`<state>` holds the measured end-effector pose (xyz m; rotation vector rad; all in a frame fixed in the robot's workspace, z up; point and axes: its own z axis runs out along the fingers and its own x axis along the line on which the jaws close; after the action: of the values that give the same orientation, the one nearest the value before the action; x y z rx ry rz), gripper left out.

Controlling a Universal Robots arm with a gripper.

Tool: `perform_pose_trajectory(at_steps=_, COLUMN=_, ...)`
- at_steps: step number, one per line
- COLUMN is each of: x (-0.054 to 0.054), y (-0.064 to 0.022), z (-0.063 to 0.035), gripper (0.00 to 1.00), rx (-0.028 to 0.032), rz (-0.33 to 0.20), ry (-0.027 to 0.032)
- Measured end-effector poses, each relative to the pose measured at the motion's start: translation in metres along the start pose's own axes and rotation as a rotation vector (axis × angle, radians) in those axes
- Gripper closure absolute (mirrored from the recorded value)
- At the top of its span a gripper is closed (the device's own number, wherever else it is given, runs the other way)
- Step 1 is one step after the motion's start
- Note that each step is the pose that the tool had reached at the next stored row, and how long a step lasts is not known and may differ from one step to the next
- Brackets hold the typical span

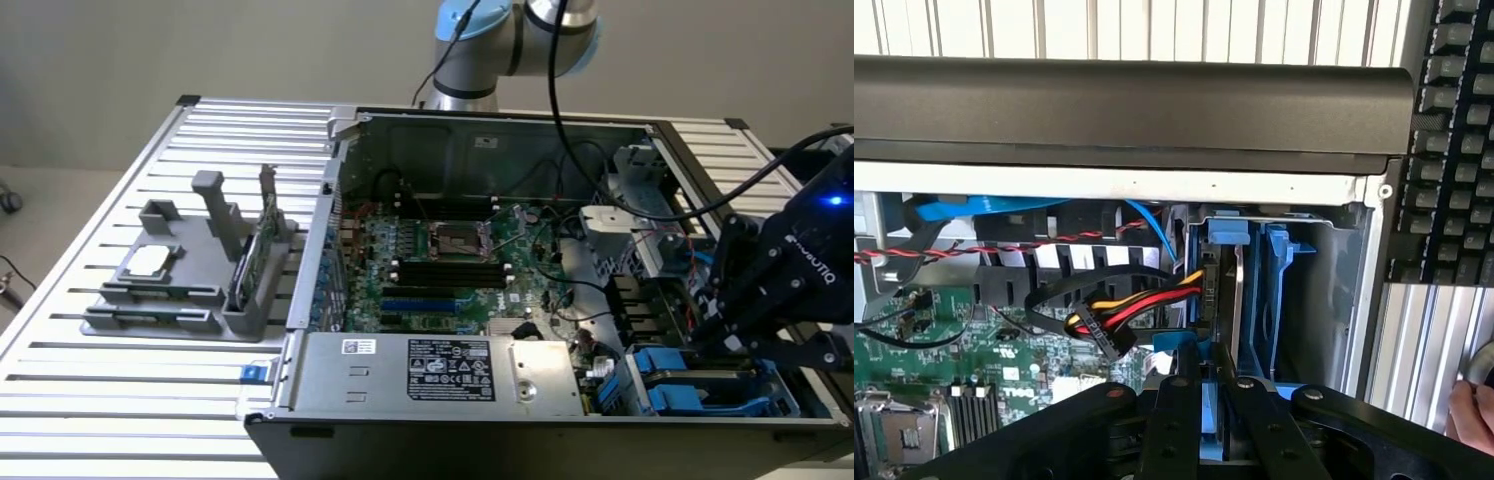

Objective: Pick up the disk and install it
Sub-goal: 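Insert the second disk wire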

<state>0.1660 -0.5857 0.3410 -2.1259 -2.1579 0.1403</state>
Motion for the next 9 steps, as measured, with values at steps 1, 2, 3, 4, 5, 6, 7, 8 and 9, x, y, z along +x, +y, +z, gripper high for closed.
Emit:
perform_pose_trajectory(at_steps=1, x=0.0000, y=-0.0002, z=0.0002, gripper=0.84, rx=-0.0007, rz=0.000, ry=0.0000)
perform_pose_trajectory(at_steps=2, x=-0.0001, y=-0.0005, z=0.0005, gripper=0.84, rx=-0.0015, rz=0.000, ry=0.0001)
perform_pose_trajectory(at_steps=3, x=-0.0001, y=-0.0007, z=0.0007, gripper=0.84, rx=-0.0021, rz=0.000, ry=0.0001)
perform_pose_trajectory(at_steps=4, x=-0.0001, y=-0.0008, z=0.0008, gripper=0.84, rx=-0.0025, rz=0.000, ry=0.0000)
perform_pose_trajectory(at_steps=5, x=-0.0001, y=-0.0009, z=0.0009, gripper=0.84, rx=-0.0029, rz=0.000, ry=-0.0002)
perform_pose_trajectory(at_steps=6, x=-0.0001, y=-0.0009, z=0.0012, gripper=0.84, rx=-0.0032, rz=0.000, ry=0.0000)
perform_pose_trajectory(at_steps=7, x=-0.0001, y=-0.0009, z=0.0014, gripper=0.84, rx=-0.0034, rz=-0.001, ry=0.0000)
perform_pose_trajectory(at_steps=8, x=-0.0002, y=-0.0009, z=0.0017, gripper=0.84, rx=-0.0038, rz=-0.001, ry=0.0001)
perform_pose_trajectory(at_steps=9, x=-0.0002, y=-0.0008, z=0.0019, gripper=0.84, rx=-0.0040, rz=-0.001, ry=0.0001)
